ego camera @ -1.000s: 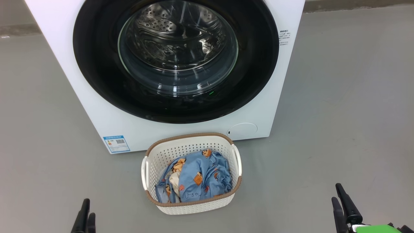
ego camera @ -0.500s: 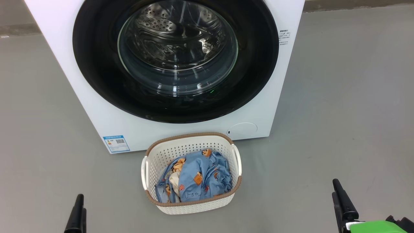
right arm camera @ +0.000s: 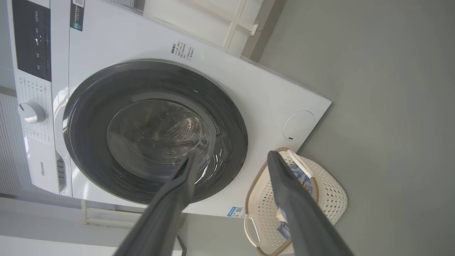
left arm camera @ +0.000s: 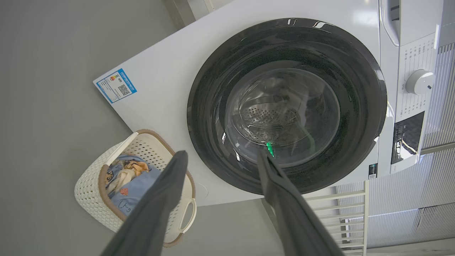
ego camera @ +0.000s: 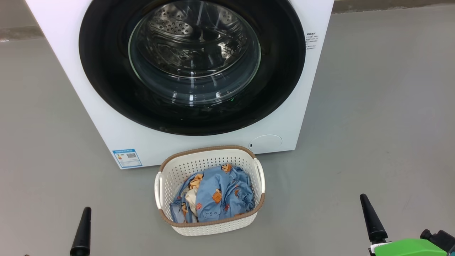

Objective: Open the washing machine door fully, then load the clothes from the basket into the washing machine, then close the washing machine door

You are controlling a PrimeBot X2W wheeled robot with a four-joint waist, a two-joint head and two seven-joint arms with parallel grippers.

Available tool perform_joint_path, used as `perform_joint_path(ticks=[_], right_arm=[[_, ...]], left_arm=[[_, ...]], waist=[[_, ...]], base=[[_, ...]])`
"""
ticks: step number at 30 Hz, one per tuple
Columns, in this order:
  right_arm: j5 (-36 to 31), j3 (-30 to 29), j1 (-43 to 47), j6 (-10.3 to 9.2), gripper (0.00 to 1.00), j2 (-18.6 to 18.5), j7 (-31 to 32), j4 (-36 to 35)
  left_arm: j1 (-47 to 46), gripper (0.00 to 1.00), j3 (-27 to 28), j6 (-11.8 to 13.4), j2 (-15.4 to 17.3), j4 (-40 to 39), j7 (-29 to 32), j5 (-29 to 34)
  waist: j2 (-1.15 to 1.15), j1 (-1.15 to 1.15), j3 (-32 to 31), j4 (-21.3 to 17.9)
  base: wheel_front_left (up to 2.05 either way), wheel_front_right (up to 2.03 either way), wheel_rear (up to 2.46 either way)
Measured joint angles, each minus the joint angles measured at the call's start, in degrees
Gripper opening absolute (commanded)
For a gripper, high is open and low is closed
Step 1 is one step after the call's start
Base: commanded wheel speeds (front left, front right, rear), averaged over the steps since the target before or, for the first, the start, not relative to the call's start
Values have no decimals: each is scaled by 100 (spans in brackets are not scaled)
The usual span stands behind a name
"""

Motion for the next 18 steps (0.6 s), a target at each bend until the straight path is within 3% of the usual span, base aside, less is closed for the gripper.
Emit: perform_joint_path(ticks=[18], right_arm=[[-1505,123,-47,0,100,-13,-293,-73]], left_arm=[[0,100,-476,0,433,-182,-303,1201]], waist=[[0,0,-12,-21]], base=[[0,0,0]])
